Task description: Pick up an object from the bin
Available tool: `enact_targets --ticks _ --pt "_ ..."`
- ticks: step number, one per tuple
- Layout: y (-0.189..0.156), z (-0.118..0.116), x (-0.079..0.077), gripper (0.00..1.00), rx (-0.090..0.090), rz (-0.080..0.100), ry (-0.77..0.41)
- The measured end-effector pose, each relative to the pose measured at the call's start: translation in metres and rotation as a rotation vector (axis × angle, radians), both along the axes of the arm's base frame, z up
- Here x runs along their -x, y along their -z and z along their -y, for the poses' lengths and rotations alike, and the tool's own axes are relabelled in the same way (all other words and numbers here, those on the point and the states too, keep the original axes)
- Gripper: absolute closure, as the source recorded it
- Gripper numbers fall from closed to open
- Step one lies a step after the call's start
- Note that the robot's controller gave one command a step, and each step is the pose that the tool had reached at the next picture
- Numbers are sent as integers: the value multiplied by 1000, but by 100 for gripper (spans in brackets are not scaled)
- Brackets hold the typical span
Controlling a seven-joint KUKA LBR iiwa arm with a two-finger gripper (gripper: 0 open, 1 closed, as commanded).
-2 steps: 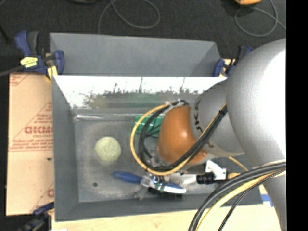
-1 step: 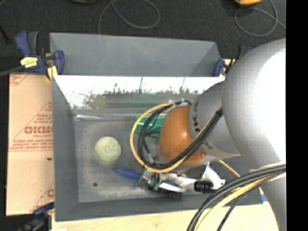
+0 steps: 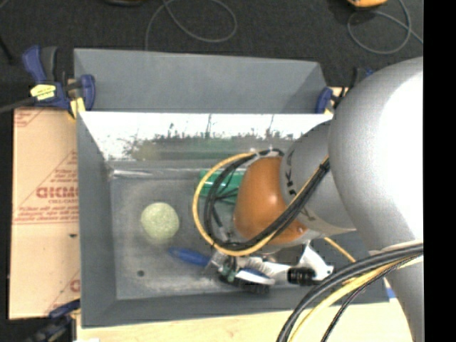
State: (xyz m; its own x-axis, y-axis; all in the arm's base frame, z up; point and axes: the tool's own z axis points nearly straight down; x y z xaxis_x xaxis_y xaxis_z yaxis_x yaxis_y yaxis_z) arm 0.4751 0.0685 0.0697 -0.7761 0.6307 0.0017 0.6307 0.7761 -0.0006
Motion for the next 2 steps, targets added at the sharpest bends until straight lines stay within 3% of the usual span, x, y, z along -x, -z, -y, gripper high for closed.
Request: enact_targets --ticks 2 --pt "-21 1 3 100 2 -9 -2"
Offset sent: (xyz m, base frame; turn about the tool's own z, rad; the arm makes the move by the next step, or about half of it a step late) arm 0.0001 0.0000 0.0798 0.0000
